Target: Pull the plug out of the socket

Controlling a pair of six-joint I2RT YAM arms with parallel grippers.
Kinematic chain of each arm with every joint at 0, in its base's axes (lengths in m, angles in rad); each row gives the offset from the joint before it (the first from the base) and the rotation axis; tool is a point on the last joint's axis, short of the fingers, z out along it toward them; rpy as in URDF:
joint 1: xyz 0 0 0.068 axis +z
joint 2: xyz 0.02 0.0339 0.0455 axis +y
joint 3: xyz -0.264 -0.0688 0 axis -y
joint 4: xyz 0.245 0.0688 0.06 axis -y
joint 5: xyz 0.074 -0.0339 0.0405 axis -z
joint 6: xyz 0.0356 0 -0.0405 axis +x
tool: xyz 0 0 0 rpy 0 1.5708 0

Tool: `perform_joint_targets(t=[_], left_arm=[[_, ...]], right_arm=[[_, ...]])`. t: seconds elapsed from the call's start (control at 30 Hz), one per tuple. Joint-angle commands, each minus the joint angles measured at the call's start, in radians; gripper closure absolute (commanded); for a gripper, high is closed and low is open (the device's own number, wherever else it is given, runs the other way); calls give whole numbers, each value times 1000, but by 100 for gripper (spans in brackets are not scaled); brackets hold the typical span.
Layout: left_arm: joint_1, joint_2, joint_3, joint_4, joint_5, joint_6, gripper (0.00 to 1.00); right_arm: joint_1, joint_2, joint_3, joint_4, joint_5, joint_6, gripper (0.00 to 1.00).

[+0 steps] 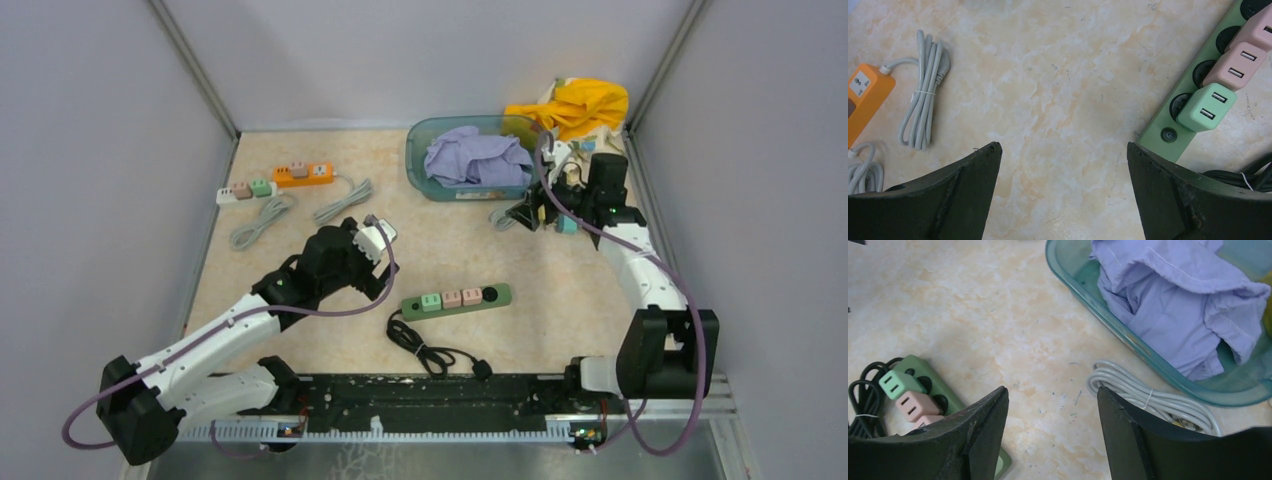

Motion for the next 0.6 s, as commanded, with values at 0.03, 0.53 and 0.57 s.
perform_joint_targets(t=[0.03, 0.53, 0.57], left_arm=[[5, 2, -9, 11, -4, 14, 0], [5, 5, -9, 13, 0, 17, 0], [6, 6, -9, 13, 1, 16, 0]], right_arm=[[20, -64, -3, -1, -168, -43, 35], [155, -146, -145, 3, -392, -165, 33], [155, -150, -163, 8, -396, -175, 33]])
